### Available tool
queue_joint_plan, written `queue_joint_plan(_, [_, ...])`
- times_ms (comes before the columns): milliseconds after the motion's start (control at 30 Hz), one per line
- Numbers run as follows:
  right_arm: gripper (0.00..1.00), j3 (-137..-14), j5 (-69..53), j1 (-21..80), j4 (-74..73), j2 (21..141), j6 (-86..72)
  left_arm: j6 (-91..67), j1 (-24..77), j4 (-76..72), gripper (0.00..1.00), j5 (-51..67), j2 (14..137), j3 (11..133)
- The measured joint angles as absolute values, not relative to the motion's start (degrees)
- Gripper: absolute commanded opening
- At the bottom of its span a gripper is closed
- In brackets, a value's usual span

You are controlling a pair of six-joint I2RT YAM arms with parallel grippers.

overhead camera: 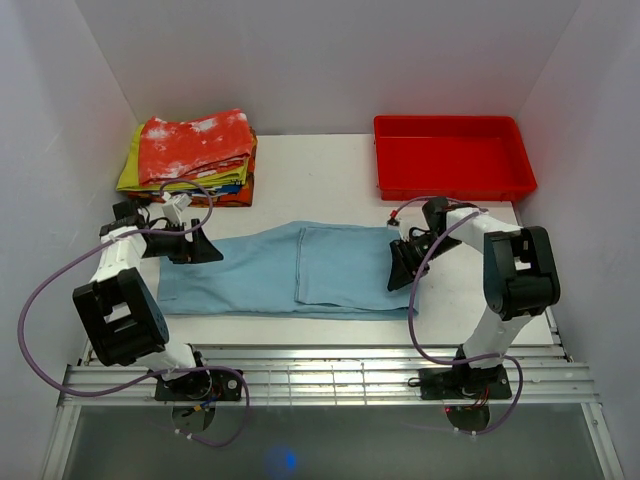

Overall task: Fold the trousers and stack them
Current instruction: Fold the trousers

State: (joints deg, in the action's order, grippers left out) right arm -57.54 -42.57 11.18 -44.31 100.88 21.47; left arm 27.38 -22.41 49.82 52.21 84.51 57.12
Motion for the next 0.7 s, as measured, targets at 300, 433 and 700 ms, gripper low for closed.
queue_joint_plan(300, [0.30, -63.2, -40.1, 10.5, -60.7, 102.4, 35.4, 26.2, -22.5, 48.4, 0.88, 51.5, 85.4, 57.1])
queue_joint_plan(433, [0.28, -61.8, -36.3, 10.6, -61.6, 109.6, 37.1, 24.9, -22.7, 47.2, 0.89, 47.9, 85.4, 57.1])
queue_joint_plan(700, [0.37, -57.6, -30.9, 9.5, -63.0, 105.5, 36.2, 26.6, -31.2, 50.2, 0.90, 43.9, 88.2, 57.4])
